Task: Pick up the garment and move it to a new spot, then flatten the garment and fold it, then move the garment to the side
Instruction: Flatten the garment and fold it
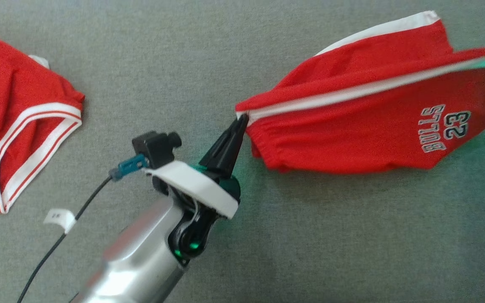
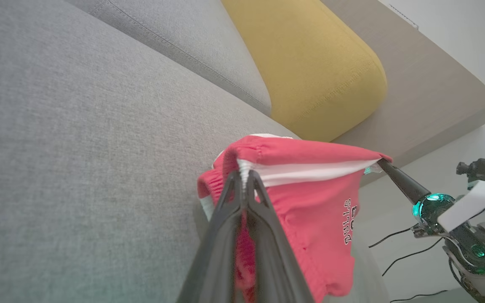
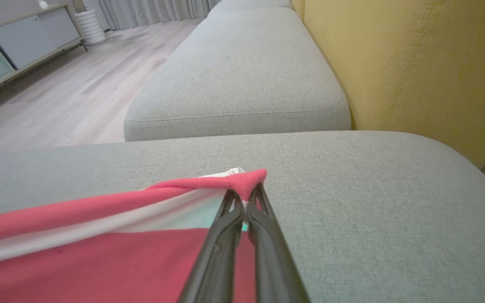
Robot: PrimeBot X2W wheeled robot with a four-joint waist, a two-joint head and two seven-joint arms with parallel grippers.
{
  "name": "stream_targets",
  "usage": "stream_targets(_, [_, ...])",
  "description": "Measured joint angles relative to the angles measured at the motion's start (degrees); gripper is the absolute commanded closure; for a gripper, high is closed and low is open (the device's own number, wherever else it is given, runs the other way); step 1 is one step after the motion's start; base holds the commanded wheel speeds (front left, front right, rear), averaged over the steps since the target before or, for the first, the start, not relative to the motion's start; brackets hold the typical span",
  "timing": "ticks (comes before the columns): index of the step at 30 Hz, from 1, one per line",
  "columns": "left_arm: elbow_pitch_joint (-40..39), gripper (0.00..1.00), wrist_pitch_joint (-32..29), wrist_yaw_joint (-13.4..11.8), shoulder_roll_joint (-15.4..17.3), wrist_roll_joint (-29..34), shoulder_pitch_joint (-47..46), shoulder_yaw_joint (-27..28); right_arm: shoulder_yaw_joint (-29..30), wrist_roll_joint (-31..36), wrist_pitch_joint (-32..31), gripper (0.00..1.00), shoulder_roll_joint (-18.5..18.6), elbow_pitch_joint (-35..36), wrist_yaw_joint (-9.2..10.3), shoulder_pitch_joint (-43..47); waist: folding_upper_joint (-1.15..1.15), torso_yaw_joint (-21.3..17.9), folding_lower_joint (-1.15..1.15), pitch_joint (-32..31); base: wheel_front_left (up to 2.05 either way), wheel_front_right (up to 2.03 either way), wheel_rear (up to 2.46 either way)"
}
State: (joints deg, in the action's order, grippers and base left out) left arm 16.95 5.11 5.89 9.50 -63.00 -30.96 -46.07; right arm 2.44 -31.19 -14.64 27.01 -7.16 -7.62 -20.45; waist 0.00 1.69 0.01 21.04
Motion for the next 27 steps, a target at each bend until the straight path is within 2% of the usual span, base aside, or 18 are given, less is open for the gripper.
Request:
stream_targets(8, [4.66, 1.0, 0.02, 0.75, -2.78, -0.55, -6.39, 0.34, -5.38, -0.01, 1.62, 1.0, 2.79, -11.79, 0.0, -12.6, 0.0, 1.86, 0.0, 4.04, 0.0, 0.0, 0.0])
stream_targets(12, [6.54, 1.0, 0.08, 1.22, -3.59, -0.56, -9.4, 0.26, -8.57, 0.0, 2.11, 1.0, 3.05, -17.47, 0.0, -18.45, 0.0, 2.79, -0.01, 5.75, 0.0, 0.0, 0.0])
stream_targets(13, [6.99, 1.0, 0.08, 1.21, -3.78, -0.56, -9.98, 0.13, -9.5, -0.01, 2.1, 0.75, 3.05, -18.82, 0.0, -19.69, 0.0, 3.01, -0.01, 6.07, 0.0, 0.0, 0.0])
stream_targets(14, [7.34, 0.98, 0.09, 1.22, -4.04, -0.57, -10.46, 0.09, -10.35, -0.01, 2.11, 0.29, 3.05, -20.22, 0.0, -20.81, 0.0, 3.22, -0.01, 6.36, 0.0, 0.0, 0.0])
stream_targets(15, [7.76, 0.84, 0.1, 1.24, -4.28, -0.59, -10.86, -0.03, -11.16, -0.02, 2.3, 0.0, 3.05, -21.53, 0.0, -21.74, 0.0, 3.4, -0.01, 6.58, 0.0, 0.0, 0.0])
stream_targets(16, [8.15, 0.65, 0.12, 1.24, -4.53, -0.65, -11.26, -0.18, -11.74, -0.02, 3.04, 0.0, 3.0, -22.8, 0.0, -22.53, 0.0, 3.55, -0.01, 6.75, 0.0, 0.0, 0.0])
stream_targets(17, [8.54, 0.37, 0.54, 1.25, -4.7, -0.65, -11.52, -0.27, -12.03, -0.03, 4.13, 0.0, 2.93, -23.85, 0.0, -23.1, 0.0, 3.67, -0.01, 6.85, 0.0, 0.0, 0.0])
stream_targets(18, [8.89, 0.0, 0.6, 1.25, -4.78, -0.65, -11.71, -0.38, -12.5, -0.14, 5.0, 0.0, 2.94, -24.9, 0.0, -23.61, 0.0, 3.74, -0.01, 6.83, 0.0, 0.0, 0.0])
stream_targets(24, [11.34, 0.0, 5.49, 1.58, -4.53, 0.68, -11.3, -1.19, -15.33, -4.02, 9.18, 0.0, 3.34, -25.7, 0.01, -21.49, 0.0, 3.67, -0.01, 4.78, 0.0, 0.0, 0.0])
stream_targets(27, [11.45, 0.0, 8.5, -1.46, -2.94, 7.3, -8.84, -2.12, -15.96, -6.33, 11.26, 0.0, 3.8, -23.25, 0.01, -16.29, 0.0, 3.32, -0.02, 3.04, 0.0, 0.0, 0.0])
